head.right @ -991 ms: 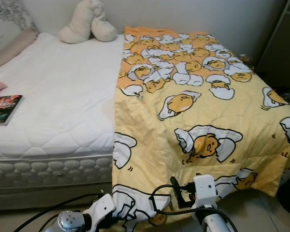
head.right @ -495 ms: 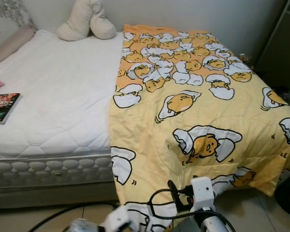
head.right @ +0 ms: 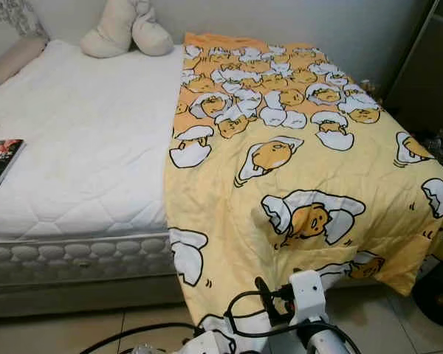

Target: Clean up the room

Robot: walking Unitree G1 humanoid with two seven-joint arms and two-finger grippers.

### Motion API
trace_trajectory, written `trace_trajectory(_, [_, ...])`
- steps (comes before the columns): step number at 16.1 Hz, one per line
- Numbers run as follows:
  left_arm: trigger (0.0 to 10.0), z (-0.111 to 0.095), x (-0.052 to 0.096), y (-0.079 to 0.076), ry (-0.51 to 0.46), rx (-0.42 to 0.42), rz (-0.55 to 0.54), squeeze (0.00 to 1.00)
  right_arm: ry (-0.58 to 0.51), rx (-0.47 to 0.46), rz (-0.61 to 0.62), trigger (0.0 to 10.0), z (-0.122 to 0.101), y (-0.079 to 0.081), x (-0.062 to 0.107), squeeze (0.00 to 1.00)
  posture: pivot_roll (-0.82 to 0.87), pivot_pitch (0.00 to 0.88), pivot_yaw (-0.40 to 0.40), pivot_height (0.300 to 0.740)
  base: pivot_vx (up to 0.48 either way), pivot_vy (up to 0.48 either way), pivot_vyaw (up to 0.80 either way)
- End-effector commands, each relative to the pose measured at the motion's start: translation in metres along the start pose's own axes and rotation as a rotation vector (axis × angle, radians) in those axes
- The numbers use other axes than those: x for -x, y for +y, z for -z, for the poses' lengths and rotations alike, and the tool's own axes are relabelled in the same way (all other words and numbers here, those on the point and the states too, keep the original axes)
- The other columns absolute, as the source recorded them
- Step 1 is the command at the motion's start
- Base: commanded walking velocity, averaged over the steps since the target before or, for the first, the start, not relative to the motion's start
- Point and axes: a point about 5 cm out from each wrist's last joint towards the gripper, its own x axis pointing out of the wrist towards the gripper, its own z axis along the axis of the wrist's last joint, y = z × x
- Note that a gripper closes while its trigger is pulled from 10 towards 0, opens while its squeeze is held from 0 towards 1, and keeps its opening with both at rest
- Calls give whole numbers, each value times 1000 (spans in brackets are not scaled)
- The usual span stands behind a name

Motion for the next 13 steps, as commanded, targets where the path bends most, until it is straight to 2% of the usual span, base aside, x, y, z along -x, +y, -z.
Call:
trace_trajectory(1, [10000, -33, -51, -86, -107, 45, 128, 0, 10, 1, -2, 10000, 1, -1, -2, 0, -42, 50, 6, 710, 0, 0, 0])
trace_trajectory(2, [10000, -34, -54, -93, -100, 39, 105, 0, 10, 2, -3, 10000, 1, -1, -2, 0, -42, 49, 7, 710, 0, 0, 0])
trace_trajectory(3, [10000, -39, -60, -106, -103, 30, 70, 1000, 9, 1, -2, 10000, 0, -1, -3, 0, -42, 46, 8, 710, 0, 0, 0])
trace_trajectory(4, [10000, -42, -64, -113, -95, -2, 10, 1000, 8, 1, -1, 10000, 0, -1, -4, 0, -40, 42, 11, 710, 0, 0, 0])
trace_trajectory(5, [10000, -42, -65, -114, -81, -33, -26, 1000, 8, 1, -1, 10000, 0, -1, -4, 0, -41, 39, 11, 710, 0, 0, 0])
trace_trajectory(6, [10000, -40, -66, -114, -59, -75, -113, 1000, 8, 2, 1, 10000, 0, -1, -4, 0, -39, 34, 13, 710, 0, 0, 0])
trace_trajectory(7, [10000, -40, -66, -114, -55, -77, -147, 1000, 8, 2, 2, 10000, 1, -1, -5, 0, -38, 28, 14, 710, 0, 0, 0])
trace_trajectory(8, [10000, -33, -55, -89, -63, -67, -211, 1000, 5, 5, 7, 10000, 1, -2, -5, 0, -37, 25, 14, 710, 0, 0, 0])
trace_trajectory(9, [10000, 9, 97, 102, -37, -45, -532, 1000, -39, 14, 65, 10000, -7, -10, -7, 0, -23, 0, 17, 710, 0, 0, 0])
trace_trajectory(10, [10000, 11, 130, 124, -41, -34, -609, 1000, -50, 13, 80, 10000, -9, -12, -8, 0, -21, 0, 18, 710, 0, 0, 0])
trace_trajectory(11, [10000, 16, 157, 140, -36, -11, -747, 1000, -61, 7, 95, 10000, -11, -14, -10, 0, -7, 0, 19, 710, 0, 0, 0])
trace_trajectory(12, [10000, 18, 164, 144, -57, 2, -838, 1000, -62, 4, 100, 10000, -11, -15, -12, 0, -1, 0, 17, 710, 0, 0, 0])
trace_trajectory(13, [10000, 14, 167, 147, -138, 82, -923, 1000, -64, 4, 106, 10000, -12, -15, -14, 0, 10, 0, 15, 710, 0, 0, 0])
